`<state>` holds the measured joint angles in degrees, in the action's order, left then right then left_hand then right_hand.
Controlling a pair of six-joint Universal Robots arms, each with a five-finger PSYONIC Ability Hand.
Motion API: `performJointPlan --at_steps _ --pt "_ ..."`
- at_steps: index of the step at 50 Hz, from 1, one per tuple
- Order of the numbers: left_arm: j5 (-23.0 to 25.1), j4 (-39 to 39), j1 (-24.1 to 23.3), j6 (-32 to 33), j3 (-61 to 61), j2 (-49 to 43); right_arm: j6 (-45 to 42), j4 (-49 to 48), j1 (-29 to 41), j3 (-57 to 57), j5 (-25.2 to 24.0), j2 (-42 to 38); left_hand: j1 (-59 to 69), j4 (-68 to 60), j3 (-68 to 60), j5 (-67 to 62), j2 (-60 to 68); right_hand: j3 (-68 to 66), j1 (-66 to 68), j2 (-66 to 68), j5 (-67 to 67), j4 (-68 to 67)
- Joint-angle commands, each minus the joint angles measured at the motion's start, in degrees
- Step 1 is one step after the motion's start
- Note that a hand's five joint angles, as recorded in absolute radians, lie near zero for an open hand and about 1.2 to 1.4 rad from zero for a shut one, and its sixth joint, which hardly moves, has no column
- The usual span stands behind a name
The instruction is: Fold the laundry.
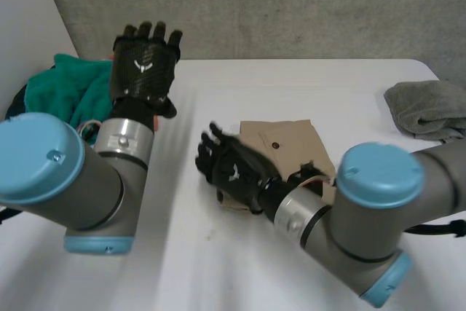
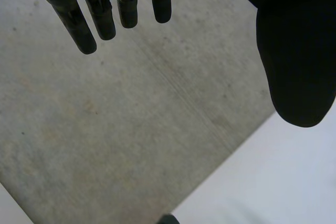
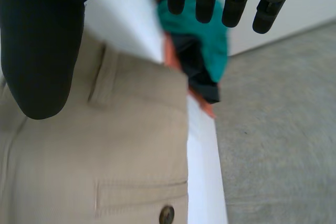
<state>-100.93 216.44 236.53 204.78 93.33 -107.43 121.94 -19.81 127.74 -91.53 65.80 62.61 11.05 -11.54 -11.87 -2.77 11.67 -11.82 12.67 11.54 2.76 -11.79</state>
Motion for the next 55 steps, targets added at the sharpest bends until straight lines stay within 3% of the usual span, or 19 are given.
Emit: performJointPlan --at_steps 1,5,12,15,19,28,34,39,44,55 --pt "0.12 -1.37 -0.90 -0.87 -7.44 -0.75 35.23 0.04 -4.76 -1.64 0.21 11.55 -1.05 1.54 1.87 2.77 -1.67 1.82 -2.67 -1.54 -2.76 1.79" --pt "0.56 -5.23 -3.35 -5.08 -12.81 -3.65 45.48 1.88 -11.53 -1.73 0.82 14.81 -1.05 1.54 1.87 2.77 -1.67 1.82 -2.67 -1.54 -2.76 1.79" --pt "4.42 -19.45 -9.50 -13.51 -25.97 -15.32 47.08 11.18 -20.06 0.37 6.44 13.95 -1.00 1.49 1.83 2.73 -1.63 1.82 -2.67 -1.54 -2.76 1.79" --pt "6.01 -23.51 -11.18 -15.55 -30.12 -19.73 46.64 13.04 -20.34 2.05 6.98 11.49 -0.83 1.32 1.66 2.56 -1.46 1.82 -2.67 -1.54 -2.76 1.79" --pt "6.01 -28.00 -13.03 -16.61 -36.01 -26.32 46.37 15.50 -20.69 5.47 6.01 4.99 0.34 0.15 0.48 1.38 -0.28 1.82 -2.67 -1.54 -2.76 1.79" --pt "1.71 -36.52 -12.07 -16.34 -40.33 -33.62 46.02 23.14 -20.51 14.61 -4.26 -7.75 0.51 -0.02 0.31 1.21 -0.11 1.82 -2.67 -1.54 -2.76 1.79" --pt "1.62 -42.15 -10.04 -16.26 -40.24 -35.74 42.86 23.77 -20.69 17.70 -2.52 -11.90 0.35 0.14 0.48 1.38 -0.28 1.82 -2.67 -1.54 -2.76 1.79" --pt "1.79 -44.00 -9.16 -16.17 -40.07 -36.18 36.11 24.64 -20.51 18.84 3.53 -13.66 0.35 0.14 0.48 1.38 -0.28 1.82 -2.67 -1.54 -2.76 1.79" --pt "2.58 -43.74 -9.51 -16.08 -39.36 -35.13 30.91 25.00 -20.07 18.66 6.62 -13.04 -0.33 0.82 1.15 2.05 -0.95 1.82 -2.67 -1.54 -2.76 1.79" --pt "6.70 -40.59 -9.07 -16.08 -37.52 -22.75 30.99 22.20 -19.90 12.79 9.69 -1.99 -1.00 1.49 1.82 2.73 -1.63 1.82 -2.67 -1.54 -2.76 1.79"
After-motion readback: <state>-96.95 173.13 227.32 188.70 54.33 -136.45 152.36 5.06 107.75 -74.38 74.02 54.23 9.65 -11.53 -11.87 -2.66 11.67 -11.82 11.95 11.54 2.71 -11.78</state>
